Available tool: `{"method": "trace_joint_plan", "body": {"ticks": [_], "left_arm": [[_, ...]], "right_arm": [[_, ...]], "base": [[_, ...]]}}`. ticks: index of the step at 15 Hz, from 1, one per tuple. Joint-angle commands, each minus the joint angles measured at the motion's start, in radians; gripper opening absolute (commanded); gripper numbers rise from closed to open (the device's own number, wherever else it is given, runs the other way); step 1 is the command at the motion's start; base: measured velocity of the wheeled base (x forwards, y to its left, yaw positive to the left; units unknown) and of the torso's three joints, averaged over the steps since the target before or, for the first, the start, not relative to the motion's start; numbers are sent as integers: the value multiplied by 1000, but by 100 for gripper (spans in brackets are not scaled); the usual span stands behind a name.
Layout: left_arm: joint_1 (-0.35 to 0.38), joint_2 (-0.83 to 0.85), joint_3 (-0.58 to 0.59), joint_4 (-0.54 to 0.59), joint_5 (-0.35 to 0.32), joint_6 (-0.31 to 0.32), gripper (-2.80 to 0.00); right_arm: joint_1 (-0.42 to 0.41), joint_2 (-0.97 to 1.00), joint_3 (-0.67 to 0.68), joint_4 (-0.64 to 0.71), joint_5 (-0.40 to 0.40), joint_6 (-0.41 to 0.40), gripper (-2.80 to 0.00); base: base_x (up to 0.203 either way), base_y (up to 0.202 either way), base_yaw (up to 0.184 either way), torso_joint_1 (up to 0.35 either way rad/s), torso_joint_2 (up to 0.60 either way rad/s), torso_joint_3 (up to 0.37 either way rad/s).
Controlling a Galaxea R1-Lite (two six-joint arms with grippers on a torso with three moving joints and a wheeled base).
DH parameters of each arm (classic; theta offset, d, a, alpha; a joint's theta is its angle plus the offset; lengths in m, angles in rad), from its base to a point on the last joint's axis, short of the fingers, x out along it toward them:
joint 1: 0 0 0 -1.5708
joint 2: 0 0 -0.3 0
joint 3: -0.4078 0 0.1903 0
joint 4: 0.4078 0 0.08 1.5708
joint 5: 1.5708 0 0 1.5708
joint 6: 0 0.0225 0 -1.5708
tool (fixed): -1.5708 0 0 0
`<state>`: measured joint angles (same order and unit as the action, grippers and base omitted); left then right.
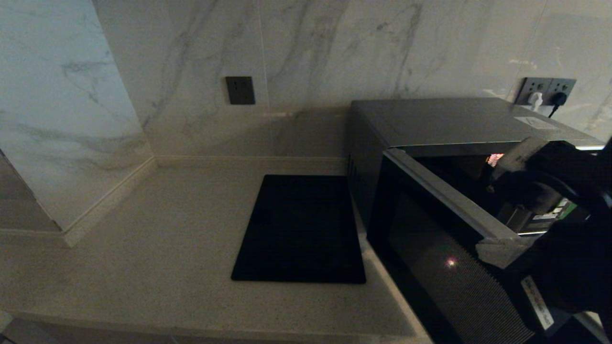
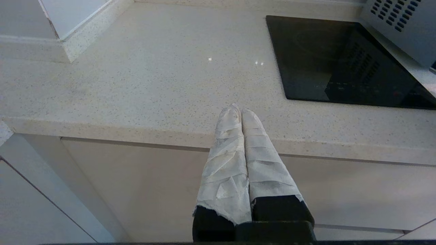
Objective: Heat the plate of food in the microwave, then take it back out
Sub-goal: Close the microwave oven
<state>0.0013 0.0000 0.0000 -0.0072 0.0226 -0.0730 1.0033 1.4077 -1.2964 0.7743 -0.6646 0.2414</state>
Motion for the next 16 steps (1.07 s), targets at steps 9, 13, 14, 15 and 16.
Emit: {"method": "trace_joint_plan", "body": {"ticks": [9,13,14,15,16], "left_arm": [[0,1,0,0,0,-1,-280],[0,1,0,0,0,-1,-280],[0,0,0,0,0,-1,-280],[0,0,0,0,0,-1,-280],[0,0,0,0,0,-1,-280]], "right_arm": [[-322,151,-76,-98,-23,223,-280],[-394,196,-84,-174,-26,233,-280],[-429,214,-84,-207,-35,234,-280],[-467,229,-84,-253,-41,234,-280],[-500,241,-83,-297,-43,233,-280]], "base": [[0,0,0,0,0,0],[0,0,0,0,0,0],[0,0,0,0,0,0],[0,0,0,0,0,0],[0,0,0,0,0,0]]}}
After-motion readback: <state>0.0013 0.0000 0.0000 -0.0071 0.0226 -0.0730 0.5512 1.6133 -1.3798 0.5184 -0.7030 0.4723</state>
